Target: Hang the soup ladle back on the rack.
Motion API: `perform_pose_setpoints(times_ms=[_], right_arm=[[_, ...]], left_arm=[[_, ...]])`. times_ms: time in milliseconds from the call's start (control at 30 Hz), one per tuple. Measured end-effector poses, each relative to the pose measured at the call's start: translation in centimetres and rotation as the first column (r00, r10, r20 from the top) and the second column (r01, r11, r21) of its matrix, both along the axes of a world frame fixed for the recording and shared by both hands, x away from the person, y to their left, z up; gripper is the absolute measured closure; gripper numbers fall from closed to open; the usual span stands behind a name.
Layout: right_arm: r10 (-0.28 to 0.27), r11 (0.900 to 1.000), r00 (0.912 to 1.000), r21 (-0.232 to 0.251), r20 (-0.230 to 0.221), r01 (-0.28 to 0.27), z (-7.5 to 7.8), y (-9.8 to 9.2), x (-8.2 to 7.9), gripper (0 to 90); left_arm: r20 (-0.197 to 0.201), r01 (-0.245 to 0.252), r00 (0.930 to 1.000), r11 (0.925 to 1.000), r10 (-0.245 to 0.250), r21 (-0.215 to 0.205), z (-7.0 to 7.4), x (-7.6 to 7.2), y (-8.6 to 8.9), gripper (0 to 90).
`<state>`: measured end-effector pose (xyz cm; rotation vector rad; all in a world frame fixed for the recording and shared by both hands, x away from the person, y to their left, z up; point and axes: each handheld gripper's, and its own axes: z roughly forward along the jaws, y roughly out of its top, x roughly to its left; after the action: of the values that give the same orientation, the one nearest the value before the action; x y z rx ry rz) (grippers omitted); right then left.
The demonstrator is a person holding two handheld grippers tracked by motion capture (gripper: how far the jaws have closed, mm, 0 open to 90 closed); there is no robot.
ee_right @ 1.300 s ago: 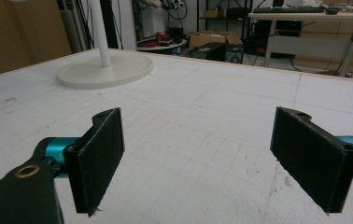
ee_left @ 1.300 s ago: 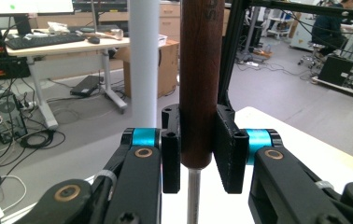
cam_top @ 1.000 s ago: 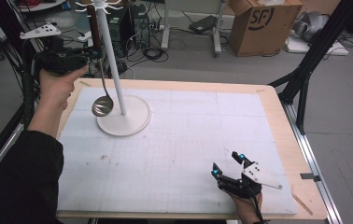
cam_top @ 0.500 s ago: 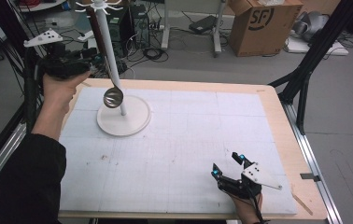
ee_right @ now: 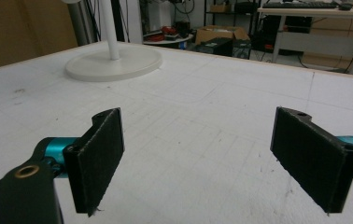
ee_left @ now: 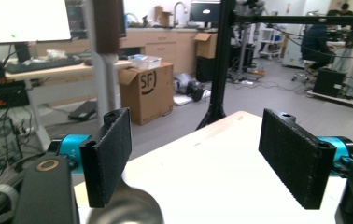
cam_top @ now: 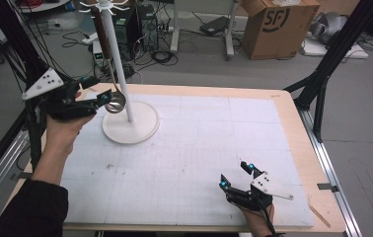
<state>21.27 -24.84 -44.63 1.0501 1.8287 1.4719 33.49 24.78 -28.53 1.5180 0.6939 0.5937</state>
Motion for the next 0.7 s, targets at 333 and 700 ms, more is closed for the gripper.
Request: perform_pose_setpoints(times_ms=[333, 700], right_arm=[[0.008, 1.000, 0.9999, -0.017, -0.006, -0.008, -0.3, 0.3, 0.5, 16.3], [-0.003, 1.000, 1.0000, -0.008, -0.004, 0.003, -0.2, -0.2, 0.0, 16.3]], left_arm=[[0.037, 0.025, 0.9990, 0.9996, -0.026, 0.013, -3.7, -3.4, -1.0, 21.9], [-0.039, 0.107, 0.9935, 0.9943, -0.107, -0.003, -7.4, -5.3, -2.7, 24.2]])
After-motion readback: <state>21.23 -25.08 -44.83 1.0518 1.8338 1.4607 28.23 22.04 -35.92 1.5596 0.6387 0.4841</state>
